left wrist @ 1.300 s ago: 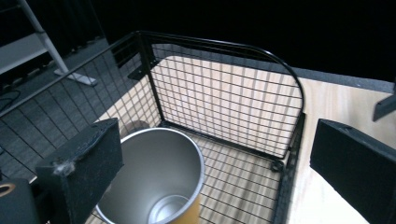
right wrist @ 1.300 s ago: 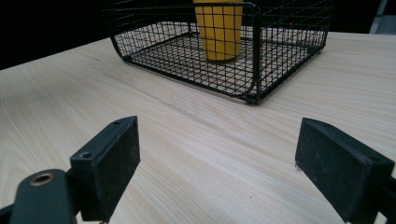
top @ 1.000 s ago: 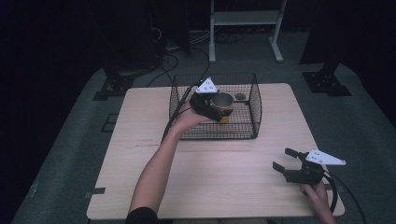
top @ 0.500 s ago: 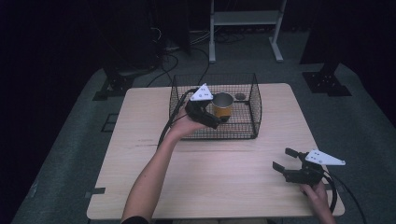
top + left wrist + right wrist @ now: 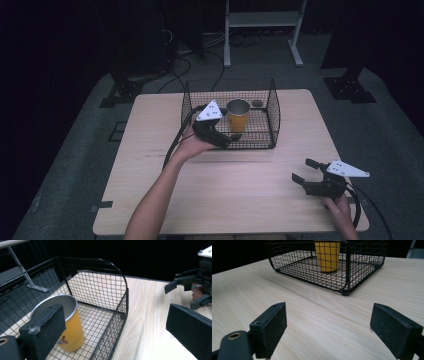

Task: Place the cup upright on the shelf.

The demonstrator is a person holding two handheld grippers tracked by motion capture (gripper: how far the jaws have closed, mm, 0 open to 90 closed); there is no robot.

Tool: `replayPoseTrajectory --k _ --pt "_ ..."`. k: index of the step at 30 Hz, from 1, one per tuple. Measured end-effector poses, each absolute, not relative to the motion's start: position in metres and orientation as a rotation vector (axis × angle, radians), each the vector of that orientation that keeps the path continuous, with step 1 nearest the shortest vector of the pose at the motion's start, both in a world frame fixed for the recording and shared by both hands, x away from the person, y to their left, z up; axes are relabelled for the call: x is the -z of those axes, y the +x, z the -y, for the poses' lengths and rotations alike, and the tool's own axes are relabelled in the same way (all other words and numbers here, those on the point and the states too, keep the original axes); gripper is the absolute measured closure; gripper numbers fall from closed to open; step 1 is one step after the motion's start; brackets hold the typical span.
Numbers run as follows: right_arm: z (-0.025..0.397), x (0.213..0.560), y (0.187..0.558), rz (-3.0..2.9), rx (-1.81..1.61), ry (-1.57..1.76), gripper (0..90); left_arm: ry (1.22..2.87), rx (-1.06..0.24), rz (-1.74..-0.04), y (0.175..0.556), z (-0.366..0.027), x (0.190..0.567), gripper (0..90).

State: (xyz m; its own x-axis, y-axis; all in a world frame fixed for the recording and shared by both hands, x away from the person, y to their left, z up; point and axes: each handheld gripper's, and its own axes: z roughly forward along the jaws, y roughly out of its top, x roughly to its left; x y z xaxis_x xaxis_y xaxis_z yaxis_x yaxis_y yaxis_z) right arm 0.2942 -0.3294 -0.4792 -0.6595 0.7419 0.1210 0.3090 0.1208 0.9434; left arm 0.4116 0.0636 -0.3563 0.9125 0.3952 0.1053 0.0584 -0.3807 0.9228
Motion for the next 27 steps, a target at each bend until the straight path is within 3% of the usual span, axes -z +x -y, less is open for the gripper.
replayPoseTrajectory --k 27 --pt "0.331 0.479 0.295 -2.021 -1.568 1.036 12.9 1.910 -0.373 -0.364 0.366 -0.093 0.389 2.0"
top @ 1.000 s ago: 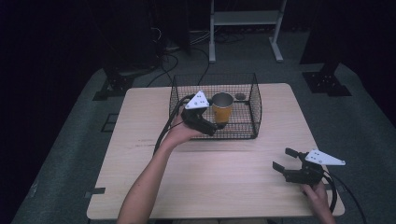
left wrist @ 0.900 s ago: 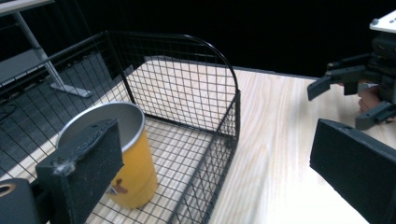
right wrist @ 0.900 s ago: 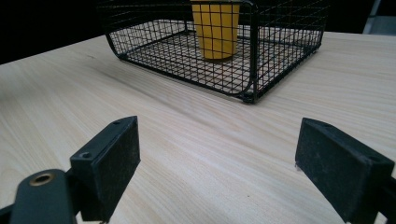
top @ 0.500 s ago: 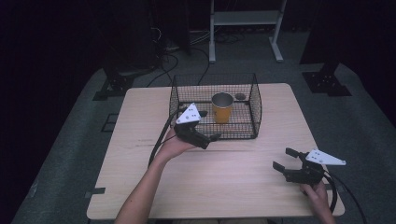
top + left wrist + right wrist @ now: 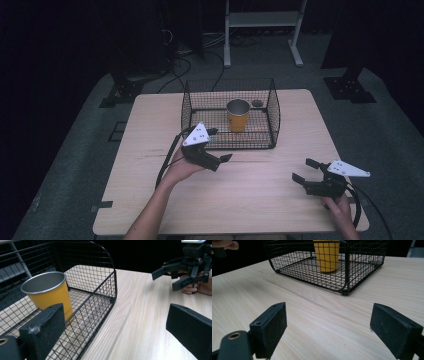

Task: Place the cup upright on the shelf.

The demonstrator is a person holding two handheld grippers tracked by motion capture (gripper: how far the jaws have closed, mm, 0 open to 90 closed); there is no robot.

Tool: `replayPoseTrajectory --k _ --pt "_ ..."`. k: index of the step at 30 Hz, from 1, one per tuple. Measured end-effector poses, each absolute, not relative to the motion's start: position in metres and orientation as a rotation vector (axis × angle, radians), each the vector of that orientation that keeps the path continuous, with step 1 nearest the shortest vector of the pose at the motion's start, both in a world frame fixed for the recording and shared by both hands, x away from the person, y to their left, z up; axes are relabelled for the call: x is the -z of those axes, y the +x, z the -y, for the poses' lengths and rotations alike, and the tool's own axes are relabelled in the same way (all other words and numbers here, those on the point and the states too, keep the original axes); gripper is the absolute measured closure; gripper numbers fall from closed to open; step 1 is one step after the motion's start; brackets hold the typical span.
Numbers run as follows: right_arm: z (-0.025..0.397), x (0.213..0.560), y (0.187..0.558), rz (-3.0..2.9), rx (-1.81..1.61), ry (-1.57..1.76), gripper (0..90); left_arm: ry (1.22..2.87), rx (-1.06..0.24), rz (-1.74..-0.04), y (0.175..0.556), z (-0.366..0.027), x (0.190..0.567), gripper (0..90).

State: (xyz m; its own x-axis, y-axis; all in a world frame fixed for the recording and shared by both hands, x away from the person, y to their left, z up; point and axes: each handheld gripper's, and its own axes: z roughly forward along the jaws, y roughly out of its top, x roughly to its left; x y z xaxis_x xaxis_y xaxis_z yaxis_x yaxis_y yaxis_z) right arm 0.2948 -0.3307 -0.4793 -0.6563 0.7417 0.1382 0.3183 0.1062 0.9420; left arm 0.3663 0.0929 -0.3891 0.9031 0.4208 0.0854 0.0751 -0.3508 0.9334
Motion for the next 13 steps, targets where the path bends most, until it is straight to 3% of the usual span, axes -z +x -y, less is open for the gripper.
replayPoseTrajectory --k 13 --pt "0.330 0.479 0.294 -2.022 -1.564 1.029 12.9 1.828 -0.415 -0.372 0.319 -0.109 0.412 2.1"
